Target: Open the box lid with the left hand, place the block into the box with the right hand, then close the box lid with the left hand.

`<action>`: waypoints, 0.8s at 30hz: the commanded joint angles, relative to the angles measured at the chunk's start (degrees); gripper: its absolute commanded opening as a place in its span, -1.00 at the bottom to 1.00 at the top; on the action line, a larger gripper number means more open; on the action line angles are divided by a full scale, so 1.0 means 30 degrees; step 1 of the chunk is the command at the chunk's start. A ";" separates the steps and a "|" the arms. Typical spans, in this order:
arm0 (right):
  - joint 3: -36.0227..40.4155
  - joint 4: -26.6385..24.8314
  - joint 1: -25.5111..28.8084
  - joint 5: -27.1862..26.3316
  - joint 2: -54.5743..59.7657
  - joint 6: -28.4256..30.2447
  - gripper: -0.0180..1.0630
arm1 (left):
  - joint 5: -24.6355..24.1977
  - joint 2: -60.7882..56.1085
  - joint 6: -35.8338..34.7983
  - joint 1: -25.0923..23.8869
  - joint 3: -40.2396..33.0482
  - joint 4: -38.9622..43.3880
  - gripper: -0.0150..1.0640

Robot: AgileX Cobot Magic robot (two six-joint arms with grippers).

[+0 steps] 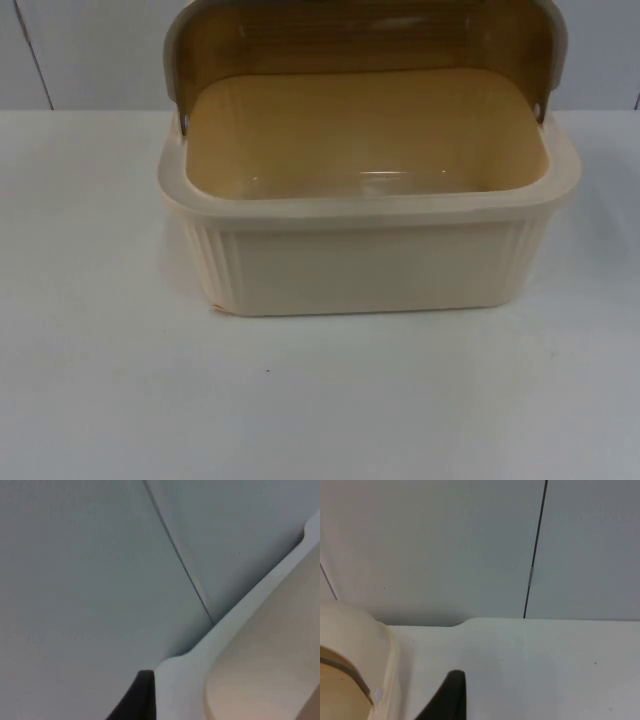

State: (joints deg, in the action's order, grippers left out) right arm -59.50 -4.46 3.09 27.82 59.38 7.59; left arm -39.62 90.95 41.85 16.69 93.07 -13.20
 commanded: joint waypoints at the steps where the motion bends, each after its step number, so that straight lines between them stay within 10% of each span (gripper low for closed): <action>1: -0.0110 -0.0027 0.0123 -0.0174 -0.0123 0.0051 0.97 | -0.0348 0.0441 0.1026 0.0782 0.0656 0.1417 0.96; 19: -0.0110 -0.0028 0.0076 -0.0328 -0.0123 0.0051 0.97 | 0.2351 0.5302 0.3897 0.4895 0.3763 0.6772 0.83; 24: -0.0110 -0.0116 0.0075 -0.0377 -0.0089 0.0051 0.97 | 0.1892 0.5392 0.3862 0.4895 0.3763 0.6055 0.28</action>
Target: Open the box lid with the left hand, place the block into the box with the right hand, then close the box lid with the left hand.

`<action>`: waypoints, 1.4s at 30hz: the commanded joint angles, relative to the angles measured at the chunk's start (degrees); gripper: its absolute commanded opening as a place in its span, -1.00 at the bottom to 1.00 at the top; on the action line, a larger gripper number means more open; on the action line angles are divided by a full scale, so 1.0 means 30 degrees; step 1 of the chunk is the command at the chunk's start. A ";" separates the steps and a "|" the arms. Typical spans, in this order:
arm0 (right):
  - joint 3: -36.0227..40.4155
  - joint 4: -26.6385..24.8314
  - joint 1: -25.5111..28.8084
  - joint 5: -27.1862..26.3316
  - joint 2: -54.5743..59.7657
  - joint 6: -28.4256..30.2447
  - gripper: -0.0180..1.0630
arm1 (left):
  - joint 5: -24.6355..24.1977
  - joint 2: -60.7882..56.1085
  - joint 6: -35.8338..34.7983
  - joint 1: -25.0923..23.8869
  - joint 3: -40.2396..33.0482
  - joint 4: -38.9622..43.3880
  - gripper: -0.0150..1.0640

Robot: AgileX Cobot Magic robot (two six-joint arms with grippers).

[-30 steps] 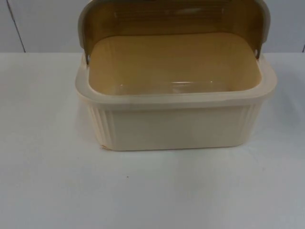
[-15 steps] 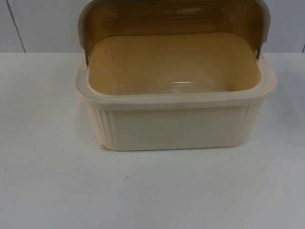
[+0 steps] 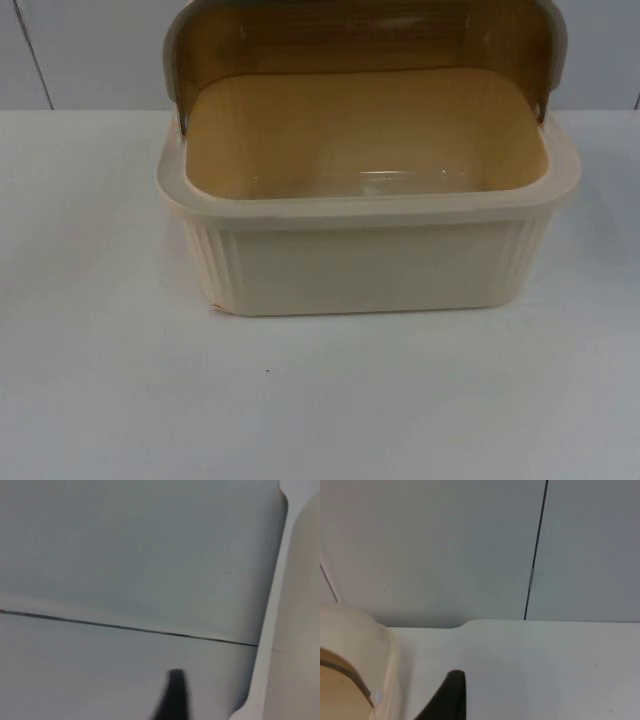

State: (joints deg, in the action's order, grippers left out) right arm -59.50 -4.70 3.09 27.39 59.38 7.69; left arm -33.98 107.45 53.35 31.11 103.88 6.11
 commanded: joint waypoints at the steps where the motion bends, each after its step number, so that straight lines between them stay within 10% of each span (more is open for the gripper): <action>1: -0.0110 -0.0039 0.0040 -0.0273 -0.0089 0.0017 0.97 | -0.0151 -0.0146 0.0027 0.0088 0.0159 -0.0381 0.09; 10: -0.0110 0.0193 -0.1195 -0.0382 -0.0089 -0.0097 0.97 | -0.0686 -0.0146 0.0109 0.0088 0.0159 -0.0751 -0.98; 33: -0.0110 0.0368 -0.1200 -0.0224 -0.0089 -0.0097 0.97 | -0.3043 0.1699 0.3336 0.0044 0.0159 -0.4104 -0.98; 42: -0.0110 0.0368 -0.1200 -0.0113 -0.0089 -0.0206 0.97 | -0.1069 0.1699 0.3092 0.0044 0.0159 -0.4104 -0.98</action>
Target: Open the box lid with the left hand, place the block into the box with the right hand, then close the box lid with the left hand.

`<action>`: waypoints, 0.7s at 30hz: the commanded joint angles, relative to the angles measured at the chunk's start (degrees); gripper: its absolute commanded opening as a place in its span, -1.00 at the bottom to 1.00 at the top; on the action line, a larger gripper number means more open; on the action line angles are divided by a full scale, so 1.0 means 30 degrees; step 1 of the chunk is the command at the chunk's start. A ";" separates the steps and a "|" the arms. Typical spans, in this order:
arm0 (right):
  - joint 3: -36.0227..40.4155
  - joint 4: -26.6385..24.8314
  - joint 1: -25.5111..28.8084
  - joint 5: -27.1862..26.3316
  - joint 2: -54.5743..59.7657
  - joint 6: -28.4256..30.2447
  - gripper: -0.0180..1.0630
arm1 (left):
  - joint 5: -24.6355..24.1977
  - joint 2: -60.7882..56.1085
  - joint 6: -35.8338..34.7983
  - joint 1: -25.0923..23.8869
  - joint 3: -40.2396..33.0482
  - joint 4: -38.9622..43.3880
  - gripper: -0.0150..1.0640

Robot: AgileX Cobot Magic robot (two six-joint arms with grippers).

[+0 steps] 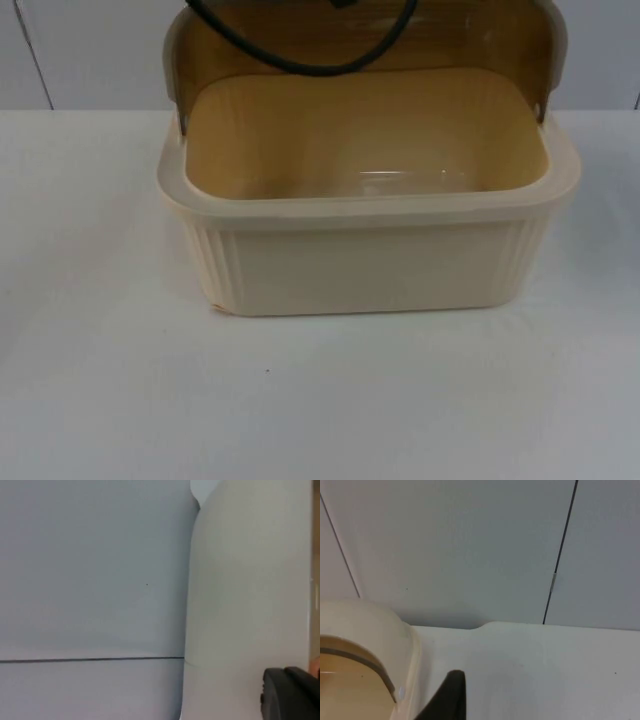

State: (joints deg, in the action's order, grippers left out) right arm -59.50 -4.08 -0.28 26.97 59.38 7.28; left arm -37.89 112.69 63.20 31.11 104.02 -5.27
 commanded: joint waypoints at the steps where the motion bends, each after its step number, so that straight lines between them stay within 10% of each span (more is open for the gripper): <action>1: -0.0110 0.0163 -0.0076 0.0063 -0.0089 -0.0070 0.97 | 0.0047 -0.0048 -0.0191 0.0044 0.0113 -0.0311 -0.98; 21: -0.0110 0.0163 -0.0076 0.0063 -0.0089 -0.0070 0.97 | -0.0273 0.0061 -0.0805 -0.0381 0.0027 0.0175 -0.98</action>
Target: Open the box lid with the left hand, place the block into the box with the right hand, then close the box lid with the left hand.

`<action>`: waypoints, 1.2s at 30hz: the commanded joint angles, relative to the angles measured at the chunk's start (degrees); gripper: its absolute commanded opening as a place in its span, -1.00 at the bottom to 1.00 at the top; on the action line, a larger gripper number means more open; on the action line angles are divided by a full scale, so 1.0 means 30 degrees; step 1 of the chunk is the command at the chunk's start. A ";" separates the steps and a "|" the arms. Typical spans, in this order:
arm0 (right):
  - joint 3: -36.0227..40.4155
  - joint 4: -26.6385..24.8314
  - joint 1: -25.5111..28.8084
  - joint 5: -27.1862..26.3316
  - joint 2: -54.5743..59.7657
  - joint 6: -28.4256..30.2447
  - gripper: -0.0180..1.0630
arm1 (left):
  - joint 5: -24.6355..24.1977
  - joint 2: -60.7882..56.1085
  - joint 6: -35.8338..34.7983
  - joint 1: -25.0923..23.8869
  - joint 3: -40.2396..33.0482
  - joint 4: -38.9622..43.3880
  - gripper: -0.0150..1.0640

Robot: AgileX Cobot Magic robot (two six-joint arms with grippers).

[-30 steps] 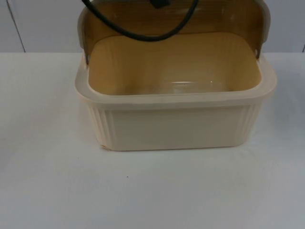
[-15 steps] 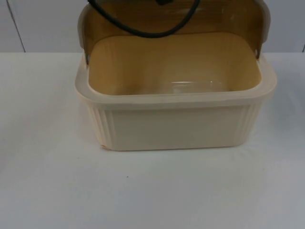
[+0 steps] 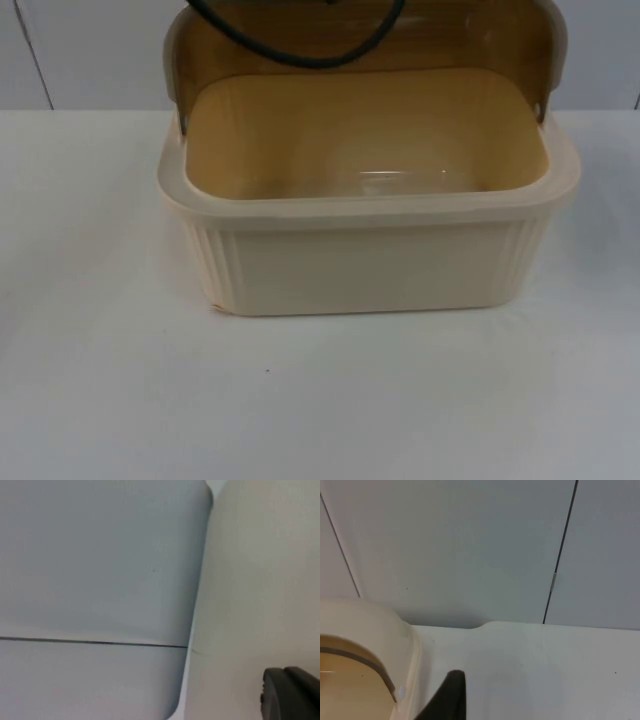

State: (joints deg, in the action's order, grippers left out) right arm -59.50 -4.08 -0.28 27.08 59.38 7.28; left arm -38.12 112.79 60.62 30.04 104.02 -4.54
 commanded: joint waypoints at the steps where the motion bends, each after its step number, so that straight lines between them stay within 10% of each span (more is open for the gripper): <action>1: -0.0110 0.0163 -0.0076 0.0026 -0.0089 -0.0070 0.97 | -0.0147 0.0031 0.0056 -0.0026 -0.0057 -0.0211 -0.98; 36: -0.0110 0.0100 -0.0076 0.0057 -0.0089 -0.0122 0.97 | -0.2129 -0.0584 -0.0381 0.0010 -0.1321 -0.3358 -0.98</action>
State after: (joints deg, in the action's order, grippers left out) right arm -59.50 -4.08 -0.28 27.08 59.38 7.17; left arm -43.95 111.79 60.14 30.04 101.03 -12.89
